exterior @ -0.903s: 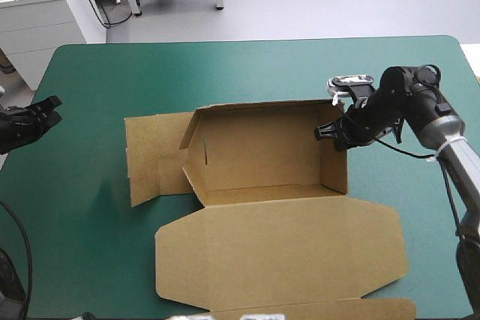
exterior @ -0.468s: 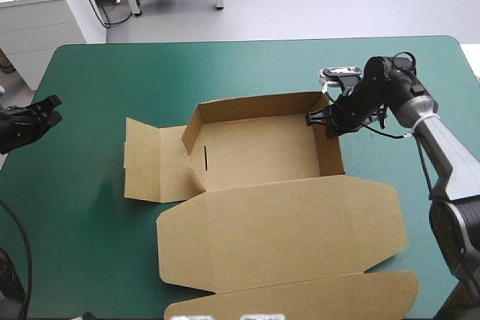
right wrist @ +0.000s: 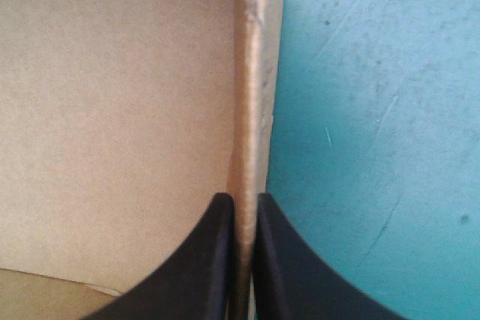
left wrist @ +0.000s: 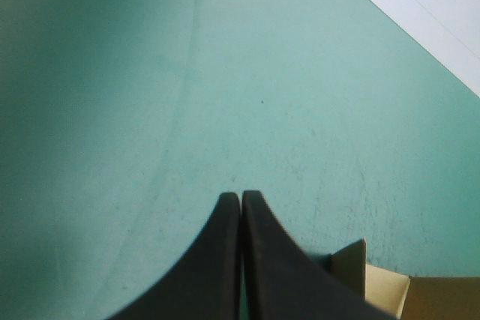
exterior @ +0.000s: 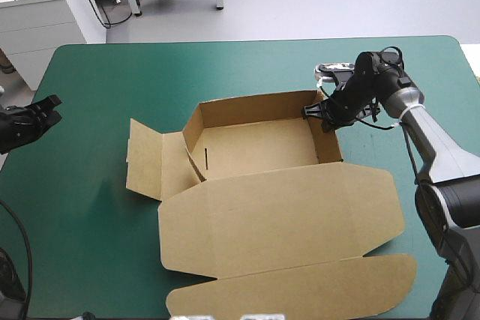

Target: Fold the box

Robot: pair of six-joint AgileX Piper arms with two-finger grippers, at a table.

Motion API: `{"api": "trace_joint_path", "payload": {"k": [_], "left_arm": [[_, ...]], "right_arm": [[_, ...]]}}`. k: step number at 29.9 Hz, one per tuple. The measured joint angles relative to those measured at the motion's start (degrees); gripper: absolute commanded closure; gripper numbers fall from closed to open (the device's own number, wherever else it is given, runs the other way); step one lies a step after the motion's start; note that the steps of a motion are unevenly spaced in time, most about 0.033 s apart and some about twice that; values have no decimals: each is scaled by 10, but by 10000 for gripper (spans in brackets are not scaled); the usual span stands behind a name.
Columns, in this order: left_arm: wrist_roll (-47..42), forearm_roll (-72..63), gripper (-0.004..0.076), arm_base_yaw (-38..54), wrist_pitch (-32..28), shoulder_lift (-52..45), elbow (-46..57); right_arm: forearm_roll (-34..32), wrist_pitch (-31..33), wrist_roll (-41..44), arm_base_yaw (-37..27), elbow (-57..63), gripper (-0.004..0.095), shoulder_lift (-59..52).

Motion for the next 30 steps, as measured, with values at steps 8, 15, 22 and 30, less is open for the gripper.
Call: {"api": "trace_joint_path", "payload": {"k": [8, 15, 22, 30], "left_arm": [[0, -2, 733, 0, -3, 0, 0], [-2, -2, 733, 0, -9, 0, 0], [-2, -3, 733, 0, -10, 0, 0], [-4, -4, 733, 0, -23, 0, 0]], "right_arm": [[-14, -2, 5, 0, -1, 199, 3], [-16, 36, 17, 0, -69, 92, 4], [-19, 48, 26, 0, -109, 92, -36], [-38, 52, 34, 0, -52, 92, -144]]}}
